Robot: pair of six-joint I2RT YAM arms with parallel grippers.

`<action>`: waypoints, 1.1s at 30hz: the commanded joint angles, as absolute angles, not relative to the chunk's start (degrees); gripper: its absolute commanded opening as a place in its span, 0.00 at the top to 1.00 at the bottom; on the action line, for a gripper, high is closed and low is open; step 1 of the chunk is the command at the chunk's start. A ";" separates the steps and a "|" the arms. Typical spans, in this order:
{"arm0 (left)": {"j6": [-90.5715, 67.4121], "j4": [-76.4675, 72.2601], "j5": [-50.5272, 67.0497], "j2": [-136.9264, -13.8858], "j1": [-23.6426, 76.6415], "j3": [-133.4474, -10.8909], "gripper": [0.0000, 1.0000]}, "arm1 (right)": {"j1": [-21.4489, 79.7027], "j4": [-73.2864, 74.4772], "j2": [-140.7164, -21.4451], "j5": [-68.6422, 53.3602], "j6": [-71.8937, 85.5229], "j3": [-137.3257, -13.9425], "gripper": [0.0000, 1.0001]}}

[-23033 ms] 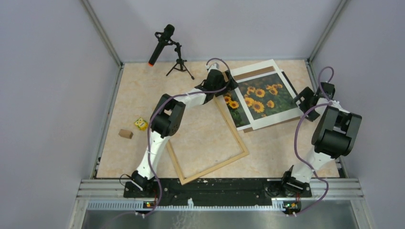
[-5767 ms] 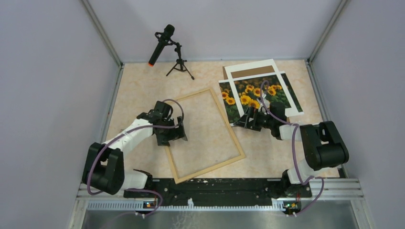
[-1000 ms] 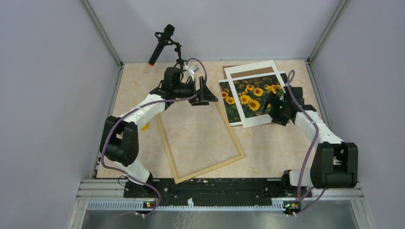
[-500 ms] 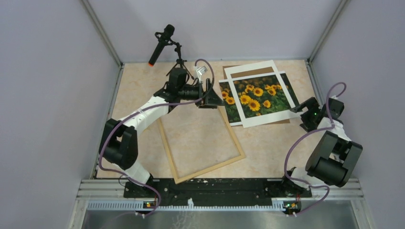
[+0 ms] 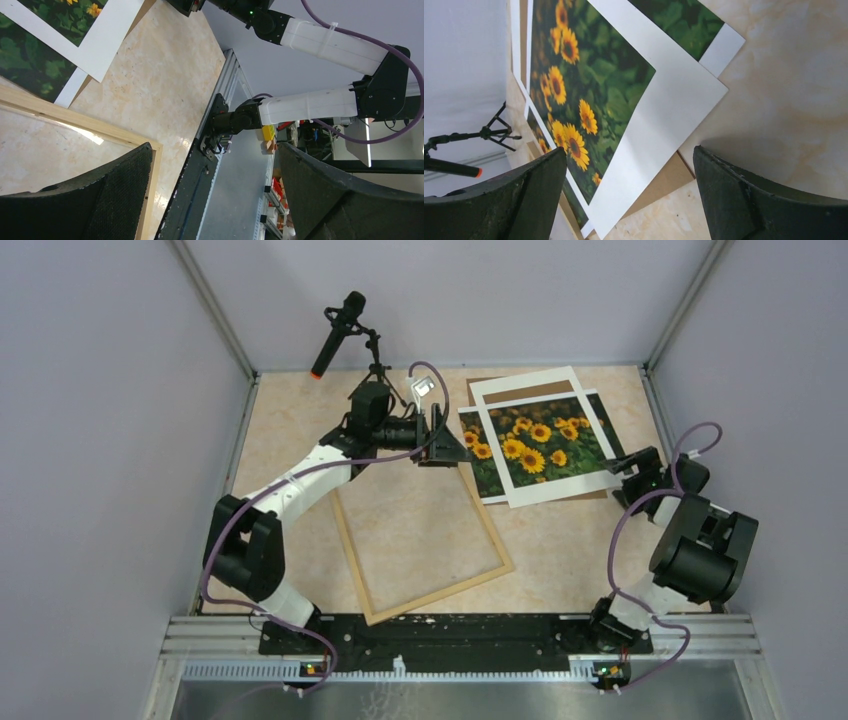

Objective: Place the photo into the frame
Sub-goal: Move the photo frame item to the center of the board.

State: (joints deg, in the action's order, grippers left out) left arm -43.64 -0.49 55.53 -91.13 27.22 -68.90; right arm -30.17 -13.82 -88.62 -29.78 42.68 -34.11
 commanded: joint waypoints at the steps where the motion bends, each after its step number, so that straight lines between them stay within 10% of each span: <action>1: -42.99 -2.96 56.29 -89.83 27.42 -68.85 0.02 | -30.43 -23.42 -91.92 -32.49 46.43 -33.15 0.06; 22: -42.57 -2.71 56.10 -91.04 27.39 -68.73 0.02 | -29.47 -50.33 -92.10 -38.44 59.85 -29.03 0.09; 33: -38.40 0.57 51.13 -92.04 28.51 -69.22 0.02 | -26.29 -2.82 -93.87 -26.39 29.87 -51.86 0.05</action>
